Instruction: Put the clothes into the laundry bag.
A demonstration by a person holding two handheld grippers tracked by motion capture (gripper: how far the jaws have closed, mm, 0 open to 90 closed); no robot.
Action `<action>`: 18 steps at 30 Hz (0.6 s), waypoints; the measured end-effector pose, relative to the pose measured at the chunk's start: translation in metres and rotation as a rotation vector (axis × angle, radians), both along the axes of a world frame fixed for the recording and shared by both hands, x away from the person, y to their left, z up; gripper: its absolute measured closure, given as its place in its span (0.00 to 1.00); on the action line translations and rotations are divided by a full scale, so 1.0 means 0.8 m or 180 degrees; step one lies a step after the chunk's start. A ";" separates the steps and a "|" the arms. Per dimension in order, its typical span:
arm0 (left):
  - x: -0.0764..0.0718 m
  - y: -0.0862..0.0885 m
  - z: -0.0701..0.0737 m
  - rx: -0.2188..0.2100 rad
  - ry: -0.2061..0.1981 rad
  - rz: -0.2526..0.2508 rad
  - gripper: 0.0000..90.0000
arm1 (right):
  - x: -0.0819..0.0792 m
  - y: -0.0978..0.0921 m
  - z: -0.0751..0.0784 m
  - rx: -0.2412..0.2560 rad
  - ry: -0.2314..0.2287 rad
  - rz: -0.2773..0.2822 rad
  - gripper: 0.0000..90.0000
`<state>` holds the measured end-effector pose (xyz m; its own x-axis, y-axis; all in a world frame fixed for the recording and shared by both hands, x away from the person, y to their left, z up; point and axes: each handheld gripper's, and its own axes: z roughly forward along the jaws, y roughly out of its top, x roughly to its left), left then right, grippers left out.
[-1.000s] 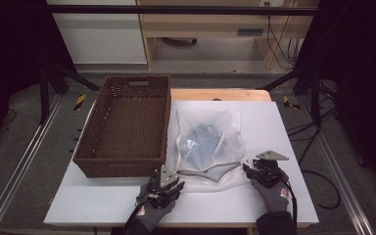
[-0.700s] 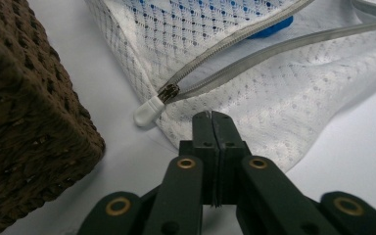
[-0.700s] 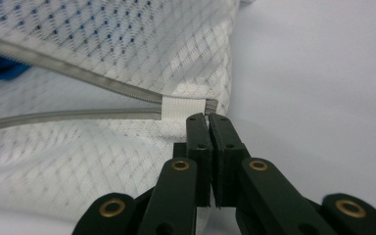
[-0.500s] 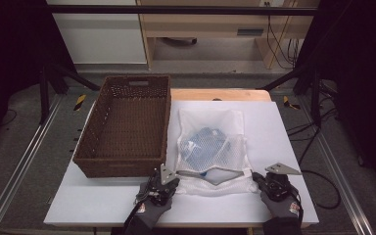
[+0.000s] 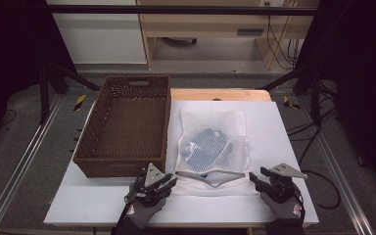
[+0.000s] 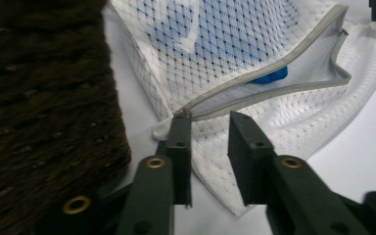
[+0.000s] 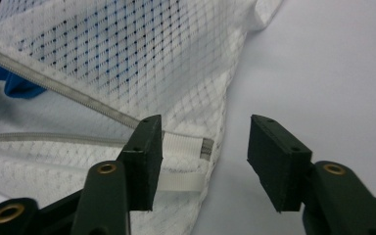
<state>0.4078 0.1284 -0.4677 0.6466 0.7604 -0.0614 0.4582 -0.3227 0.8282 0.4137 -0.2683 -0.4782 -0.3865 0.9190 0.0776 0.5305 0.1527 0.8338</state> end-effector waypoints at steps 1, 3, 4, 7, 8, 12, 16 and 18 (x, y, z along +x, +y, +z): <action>-0.002 0.003 0.001 -0.0022 -0.0014 0.0005 0.75 | 0.001 -0.001 0.001 0.0003 -0.0031 0.0003 0.47; -0.004 0.012 0.001 -0.0076 -0.0009 -0.0018 0.69 | 0.002 -0.004 0.003 0.0016 -0.0082 -0.0027 0.38; -0.005 0.016 0.001 -0.0089 -0.0025 -0.0010 0.66 | 0.002 -0.005 0.004 0.0018 -0.0092 -0.0044 0.36; -0.008 0.029 0.000 -0.0100 -0.0077 -0.0006 0.59 | 0.004 -0.011 0.006 0.0020 -0.0129 -0.0090 0.28; -0.009 0.034 0.001 -0.0105 -0.0080 0.0002 0.57 | 0.004 -0.014 0.006 0.0014 -0.0135 -0.0103 0.26; -0.010 0.052 0.002 -0.0089 -0.0102 0.0003 0.50 | 0.004 -0.025 0.007 0.0003 -0.0122 -0.0162 0.21; -0.012 0.068 -0.001 -0.0051 -0.0089 0.0024 0.46 | 0.005 -0.035 0.004 -0.0022 -0.0099 -0.0232 0.18; -0.012 0.075 -0.004 -0.0029 -0.0062 0.0032 0.43 | 0.004 -0.039 0.004 -0.0022 -0.0090 -0.0257 0.18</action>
